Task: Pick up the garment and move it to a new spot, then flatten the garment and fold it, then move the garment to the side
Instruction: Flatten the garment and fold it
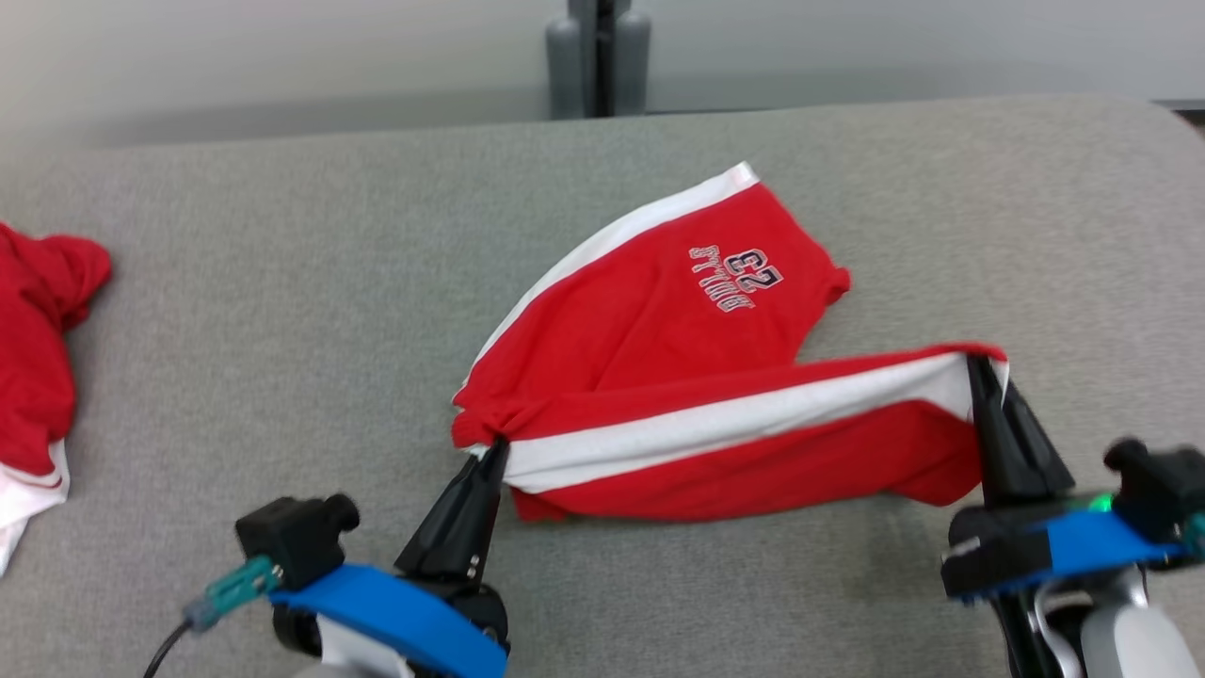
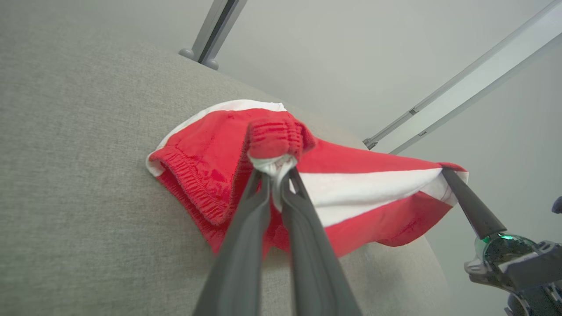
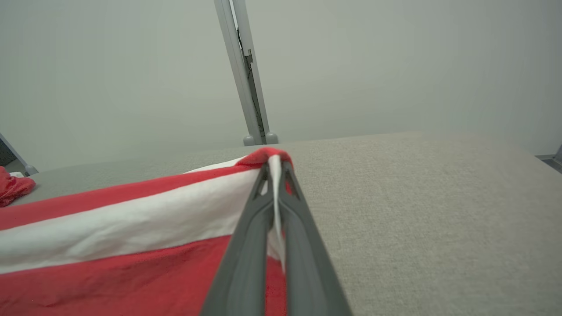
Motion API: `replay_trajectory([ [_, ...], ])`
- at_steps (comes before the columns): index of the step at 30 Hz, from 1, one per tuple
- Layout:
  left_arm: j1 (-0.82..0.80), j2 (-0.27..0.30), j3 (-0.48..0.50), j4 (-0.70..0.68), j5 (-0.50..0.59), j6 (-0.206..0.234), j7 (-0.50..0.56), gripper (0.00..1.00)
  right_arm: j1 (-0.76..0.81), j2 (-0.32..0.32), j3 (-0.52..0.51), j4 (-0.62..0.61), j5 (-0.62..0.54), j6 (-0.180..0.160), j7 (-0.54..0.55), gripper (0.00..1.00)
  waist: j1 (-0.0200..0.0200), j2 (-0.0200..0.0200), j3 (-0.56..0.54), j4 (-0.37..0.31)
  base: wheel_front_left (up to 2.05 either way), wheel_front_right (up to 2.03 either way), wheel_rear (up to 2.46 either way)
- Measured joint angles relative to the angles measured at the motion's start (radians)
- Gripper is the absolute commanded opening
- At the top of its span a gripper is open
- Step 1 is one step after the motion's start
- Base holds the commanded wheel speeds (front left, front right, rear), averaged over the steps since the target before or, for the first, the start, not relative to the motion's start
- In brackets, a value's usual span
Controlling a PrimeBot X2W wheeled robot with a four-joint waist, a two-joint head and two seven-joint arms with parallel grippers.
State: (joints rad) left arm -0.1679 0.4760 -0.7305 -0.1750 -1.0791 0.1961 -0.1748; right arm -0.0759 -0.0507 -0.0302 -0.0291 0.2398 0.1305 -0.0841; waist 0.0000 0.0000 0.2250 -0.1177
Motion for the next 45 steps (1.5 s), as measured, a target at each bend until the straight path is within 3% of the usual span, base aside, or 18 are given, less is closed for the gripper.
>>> replay_trajectory([
  [3,-0.046,-0.038,0.004,0.062,-0.027,-0.012,0.026,0.0,-0.096,-0.006,-0.011,0.075,-0.009,0.0,0.032,0.0,0.0,0.0,0.044,0.02,0.0,0.0,0.0],
  [12,-0.281,-0.156,0.04,0.25,-0.13,-0.042,0.151,0.0,-0.491,-0.117,0.05,0.323,-0.013,0.0,0.125,0.0,0.0002,0.0,0.17,0.087,0.0,0.0,0.0],
  [21,-0.456,-0.209,0.062,0.414,-0.14,-0.059,0.196,0.0,-0.809,-0.145,0.095,0.675,-0.034,0.0,0.123,0.0,0.0003,0.0,0.266,0.156,0.0,0.0,0.0],
  [22,-0.46,-0.215,0.06,0.423,-0.14,-0.061,0.198,0.0,-0.826,-0.145,0.099,0.706,-0.042,0.0,0.113,0.09,0.0003,0.0,0.27,0.161,0.0,0.0,0.0],
  [23,-0.466,-0.222,0.058,0.429,-0.14,-0.062,0.2,0.0,-0.843,-0.143,0.099,0.737,-0.044,0.0,0.103,0.28,0.0003,0.0,0.274,0.166,0.0,0.0,0.0],
  [24,-0.471,-0.227,0.056,0.433,-0.14,-0.064,0.201,0.0,-0.857,-0.142,0.099,0.765,-0.047,0.0,0.089,0.68,0.0002,0.0,0.277,0.169,0.0,0.0,0.0],
  [25,-0.472,-0.23,0.054,0.434,-0.14,-0.064,0.201,0.2,-0.869,-0.141,0.1,0.79,-0.053,0.0,0.074,1.0,0.0003,0.0,0.278,0.173,0.0,0.0,0.0],
  [26,-0.472,-0.232,0.052,0.434,-0.14,-0.065,0.201,0.49,-0.879,-0.139,0.1,0.814,-0.06,0.0,0.057,1.0,0.0003,0.0,0.278,0.176,0.0,0.0,0.0],
  [27,-0.472,-0.232,0.049,0.431,-0.14,-0.069,0.199,1.0,-0.888,-0.137,0.101,0.832,-0.063,0.0,0.039,1.0,0.0003,0.0,0.278,0.178,0.0,0.0,0.0],
  [31,-0.453,-0.22,0.044,0.396,-0.132,-0.084,0.181,1.0,-0.903,-0.14,0.115,0.9,-0.063,0.0,-0.013,1.0,0.0002,0.0,0.26,0.186,0.0,0.0,0.0],
  [38,-0.374,-0.12,0.065,0.323,-0.047,-0.089,0.065,1.0,-0.905,-0.195,0.145,0.966,-0.033,0.0,-0.04,1.0,0.0001,0.0,0.197,0.195,0.0,0.0,0.0],
  [45,-0.258,-0.058,0.133,0.31,-0.024,-0.054,-0.042,1.0,-0.841,-0.262,0.215,1.001,0.053,0.0,0.072,1.0,-0.0001,0.0,0.119,0.203,0.0,0.0,0.0],
])
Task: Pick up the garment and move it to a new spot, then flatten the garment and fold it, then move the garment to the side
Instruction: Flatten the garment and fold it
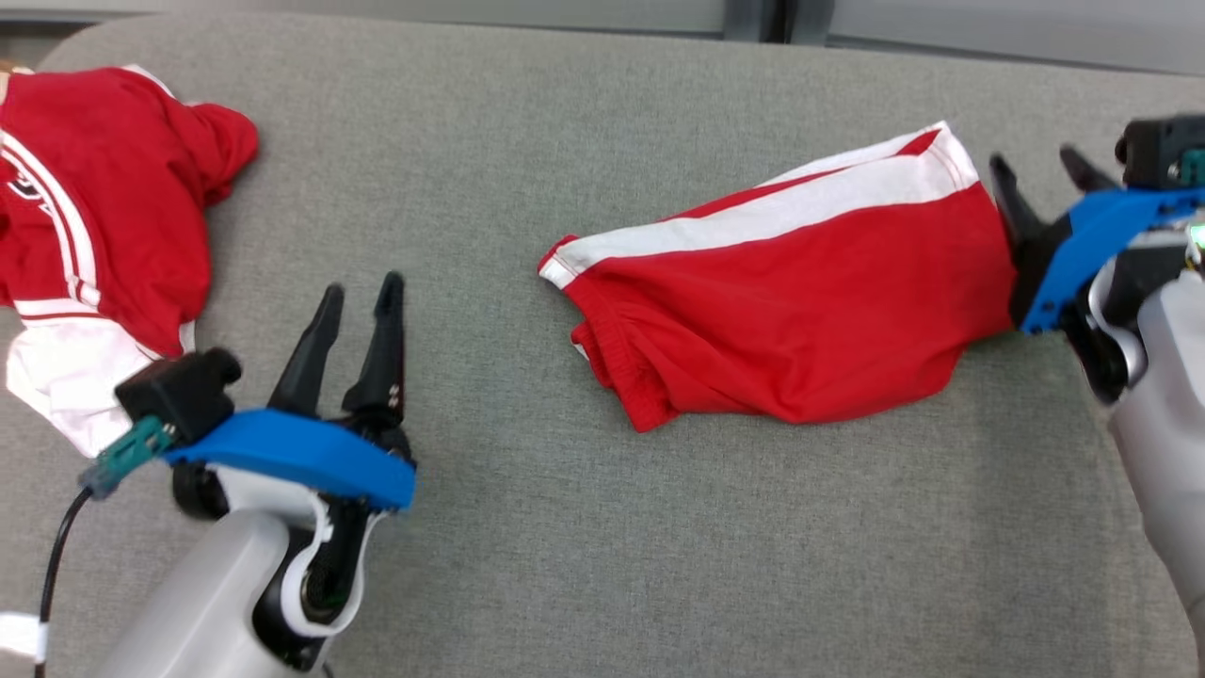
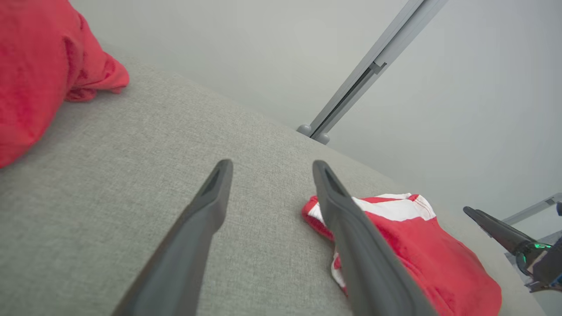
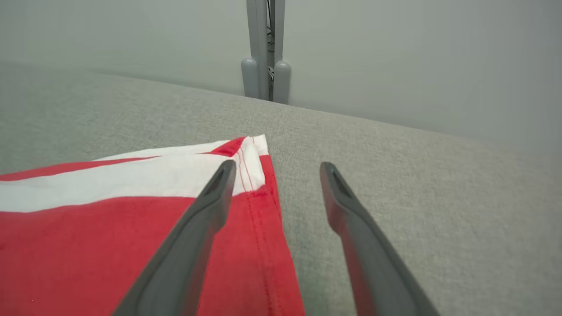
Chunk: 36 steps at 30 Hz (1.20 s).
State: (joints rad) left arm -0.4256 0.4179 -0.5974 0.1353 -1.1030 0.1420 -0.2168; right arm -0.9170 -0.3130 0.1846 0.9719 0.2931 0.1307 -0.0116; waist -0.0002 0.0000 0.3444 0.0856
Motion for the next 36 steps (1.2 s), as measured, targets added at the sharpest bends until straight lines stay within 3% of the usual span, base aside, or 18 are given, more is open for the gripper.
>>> replay_trajectory([
  [7,0.066,0.06,0.033,0.007,0.093,0.047,-0.034,1.0,0.09,-0.034,0.053,0.006,0.117,0.0,0.144,1.0,0.0,0.0,-0.016,0.016,0.0,0.0,0.0],
  [10,0.082,0.06,0.05,0.004,0.136,0.062,-0.042,1.0,0.105,-0.04,0.066,-0.003,0.15,0.0,0.175,1.0,0.0,0.0,-0.011,0.027,0.0,0.0,0.0],
  [11,0.089,0.058,0.054,0.003,0.152,0.068,-0.042,1.0,0.108,-0.041,0.07,-0.008,0.161,0.0,0.179,0.83,0.0,0.0,-0.009,0.03,0.0,0.0,0.0],
  [12,0.095,0.056,0.058,0.003,0.165,0.069,-0.042,1.0,0.109,-0.042,0.072,-0.012,0.17,0.0,0.181,0.48,0.0,0.0,-0.008,0.033,0.0,0.0,0.0],
  [16,0.106,0.038,0.071,0.007,0.2,0.069,-0.045,1.0,0.11,-0.041,0.077,-0.017,0.193,0.0,0.181,0.05,0.0,0.0,-0.005,0.04,0.0,0.0,0.0],
  [17,0.109,0.034,0.073,0.01,0.211,0.069,-0.045,1.0,0.111,-0.039,0.076,-0.017,0.2,0.0,0.175,0.0,0.0,0.0,-0.007,0.04,0.0,0.0,0.0],
  [27,0.144,-0.018,0.113,0.044,0.324,0.049,-0.045,1.0,0.124,-0.018,0.082,-0.023,0.227,0.0,0.045,0.0,0.0001,0.0,-0.045,-0.009,0.0,0.0,0.0],
  [36,0.188,-0.076,0.108,0.119,0.406,0.031,-0.045,1.0,0.264,-0.056,0.052,-0.037,0.256,0.0,-0.053,0.0,0.0001,0.0,-0.113,-0.103,0.0,0.0,0.0],
])
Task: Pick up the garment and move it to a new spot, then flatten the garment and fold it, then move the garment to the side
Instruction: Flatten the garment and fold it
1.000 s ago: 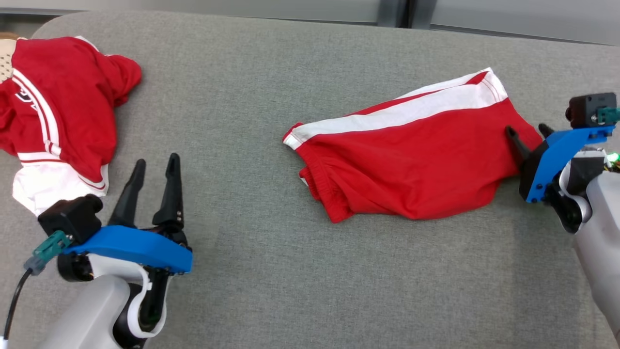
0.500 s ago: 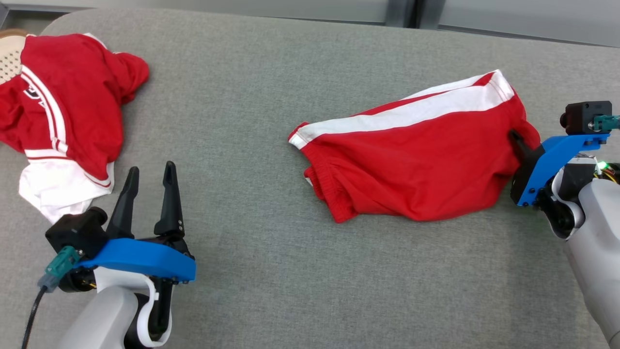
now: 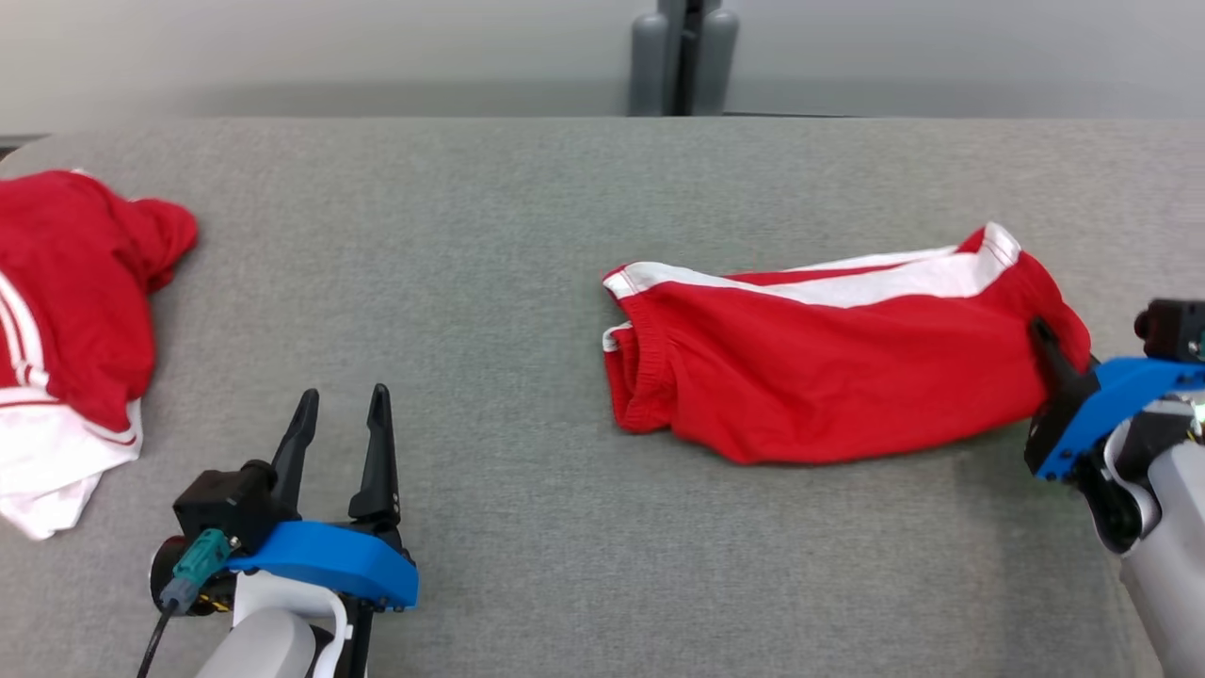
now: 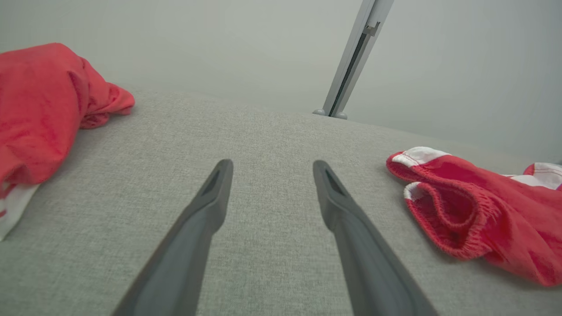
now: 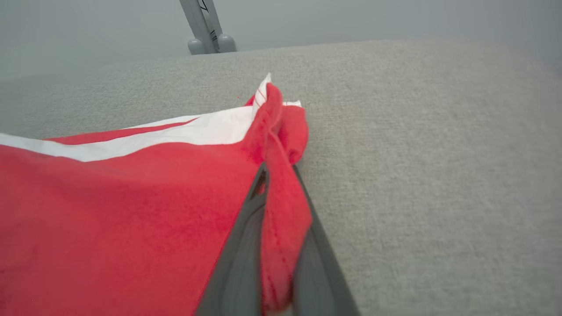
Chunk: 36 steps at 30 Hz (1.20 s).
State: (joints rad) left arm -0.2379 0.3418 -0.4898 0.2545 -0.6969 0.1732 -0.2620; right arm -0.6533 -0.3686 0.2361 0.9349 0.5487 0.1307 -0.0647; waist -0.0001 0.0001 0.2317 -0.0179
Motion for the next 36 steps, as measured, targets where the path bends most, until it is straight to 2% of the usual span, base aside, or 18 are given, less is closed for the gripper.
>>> replay_trajectory([
  [6,0.009,-0.028,0.018,0.031,0.038,-0.008,0.0,1.0,0.057,-0.001,-0.037,-0.004,0.019,0.0,-0.027,0.0,0.0,0.0,-0.027,-0.039,0.0,0.0,0.0],
  [12,0.013,-0.057,0.038,0.053,0.051,-0.025,-0.001,1.0,0.051,0.043,-0.031,-0.043,0.005,0.0,-0.045,0.0,0.0,0.0,-0.034,-0.023,0.0,0.0,0.0],
  [18,0.035,-0.08,0.067,0.067,0.062,-0.038,-0.001,1.0,-0.014,0.125,0.061,-0.184,-0.024,0.0,-0.049,0.0,0.0,0.0,-0.053,-0.001,0.0,0.0,0.0],
  [22,0.039,-0.095,0.082,0.072,0.073,-0.049,-0.001,1.0,-0.037,0.193,0.16,-0.242,-0.04,0.0,0.002,0.0,0.0,0.0,-0.057,0.014,0.0,0.0,0.0],
  [26,0.04,-0.109,0.091,0.077,0.083,-0.06,-0.001,1.0,-0.037,0.221,0.258,-0.221,-0.073,0.0,0.053,0.0,0.0,0.0,-0.055,0.033,0.0,0.0,0.0],
  [33,0.041,-0.128,0.117,0.089,0.101,-0.075,-0.001,1.0,-0.033,0.249,0.33,-0.145,-0.069,0.0,0.052,0.0,0.0,0.0,-0.045,0.051,0.0,0.0,0.0],
  [34,0.043,-0.13,0.121,0.091,0.102,-0.077,-0.001,1.0,-0.033,0.252,0.339,-0.138,-0.067,0.0,0.046,0.05,0.0001,0.0,-0.045,0.05,0.0,0.0,0.0],
  [35,0.046,-0.133,0.123,0.093,0.106,-0.077,-0.001,1.0,-0.033,0.255,0.346,-0.132,-0.066,0.0,0.04,0.35,0.0,0.0,-0.046,0.049,0.0,0.0,0.0],
  [36,0.049,-0.135,0.124,0.097,0.109,-0.079,-0.001,1.0,-0.033,0.259,0.357,-0.127,-0.065,0.0,0.035,1.0,0.0001,0.0,-0.046,0.047,0.0,0.0,0.0],
])
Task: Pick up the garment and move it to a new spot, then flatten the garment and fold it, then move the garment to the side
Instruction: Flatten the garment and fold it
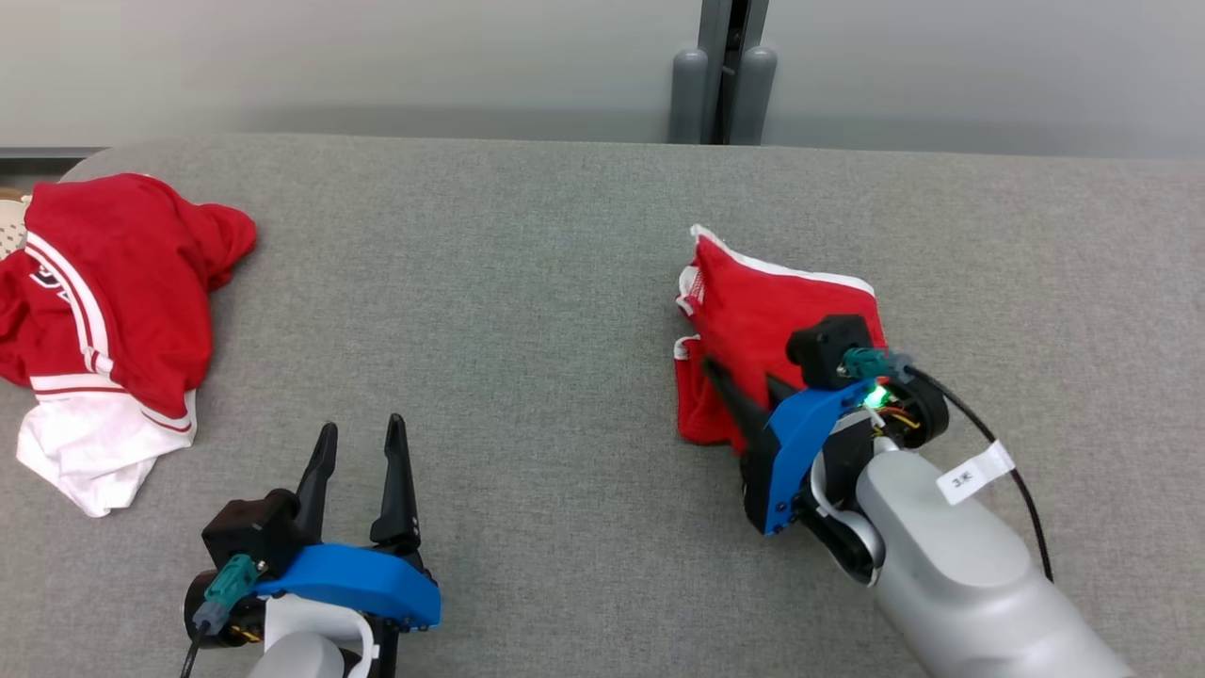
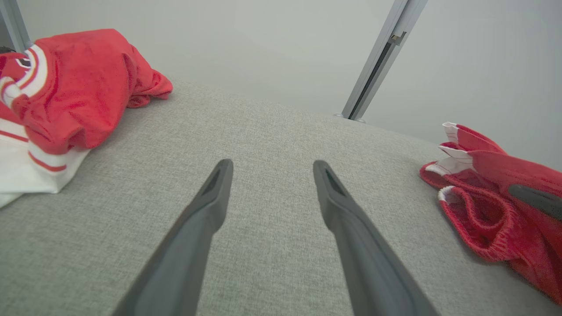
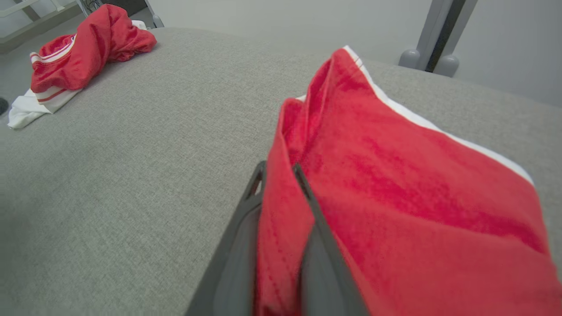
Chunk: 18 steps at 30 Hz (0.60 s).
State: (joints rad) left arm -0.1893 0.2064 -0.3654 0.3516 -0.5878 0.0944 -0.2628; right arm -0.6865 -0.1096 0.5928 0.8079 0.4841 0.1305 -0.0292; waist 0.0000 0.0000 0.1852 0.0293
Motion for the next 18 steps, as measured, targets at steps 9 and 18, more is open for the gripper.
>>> replay_trajectory([
  [9,0.004,-0.03,-0.005,0.023,0.023,-0.025,0.0,1.0,0.041,0.002,0.055,-0.057,0.051,0.0,-0.134,1.0,0.0,0.0,-0.02,-0.025,0.0,0.0,0.0],
  [18,0.017,-0.051,-0.012,0.022,0.033,-0.039,0.0,1.0,0.125,-0.096,-0.125,-0.151,0.027,0.0,-0.22,1.0,0.0,0.0,-0.026,-0.054,0.0,0.0,0.0],
])
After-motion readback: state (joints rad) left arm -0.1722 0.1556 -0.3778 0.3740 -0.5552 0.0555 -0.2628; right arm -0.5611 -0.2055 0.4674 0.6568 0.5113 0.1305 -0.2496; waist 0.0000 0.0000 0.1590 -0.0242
